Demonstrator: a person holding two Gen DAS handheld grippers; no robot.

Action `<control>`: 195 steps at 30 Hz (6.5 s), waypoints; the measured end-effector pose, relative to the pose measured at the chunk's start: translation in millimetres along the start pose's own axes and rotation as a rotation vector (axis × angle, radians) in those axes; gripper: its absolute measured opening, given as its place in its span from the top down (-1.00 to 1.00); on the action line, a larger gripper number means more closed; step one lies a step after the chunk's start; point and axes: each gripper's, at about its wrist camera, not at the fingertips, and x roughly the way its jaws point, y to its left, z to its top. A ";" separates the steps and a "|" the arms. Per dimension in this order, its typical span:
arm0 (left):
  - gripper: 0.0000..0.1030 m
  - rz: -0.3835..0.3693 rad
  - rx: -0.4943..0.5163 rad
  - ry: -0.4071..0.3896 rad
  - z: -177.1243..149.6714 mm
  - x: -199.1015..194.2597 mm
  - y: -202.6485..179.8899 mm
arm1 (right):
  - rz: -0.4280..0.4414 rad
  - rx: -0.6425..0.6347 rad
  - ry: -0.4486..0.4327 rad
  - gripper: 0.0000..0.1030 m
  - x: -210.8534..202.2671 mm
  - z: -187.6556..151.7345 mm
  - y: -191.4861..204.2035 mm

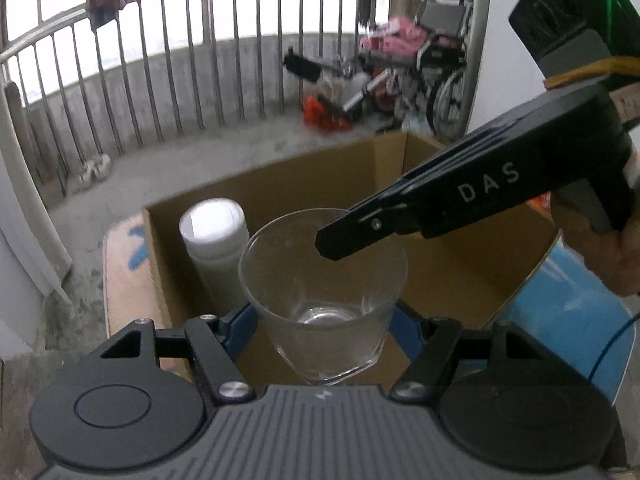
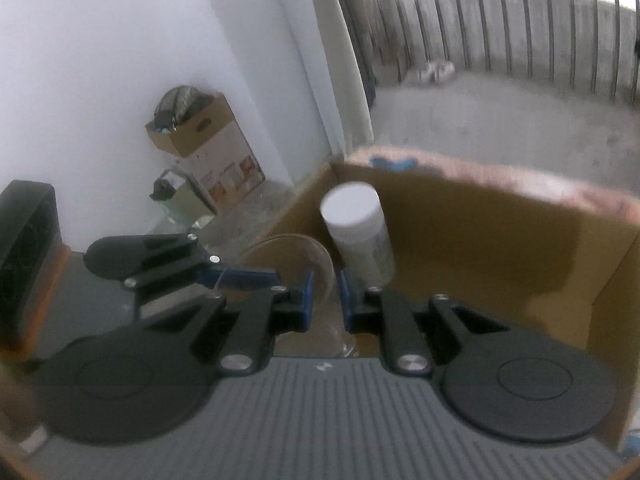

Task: Organize rigid objects
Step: 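Lower the glass cup into the cardboard box and open the right tool, then withdraw the right tool from the box toward the green round jar, then close the right tool around the dark-green round jar, then carry the green jar into the cardboard box and open the right tool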

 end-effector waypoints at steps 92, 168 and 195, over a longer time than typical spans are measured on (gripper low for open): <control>-0.89 -0.227 0.214 0.022 -111.0 -53.4 -167.0 | -0.123 0.283 -0.060 -0.48 -130.5 -251.3 40.8; -0.47 -0.301 0.262 0.125 -104.1 -9.5 -182.3 | -0.062 0.397 0.067 -0.46 -103.0 -262.1 19.7; -0.48 -0.095 0.241 -0.222 3.2 -94.8 -150.0 | -0.109 0.022 -0.222 -0.46 -166.0 -127.8 68.1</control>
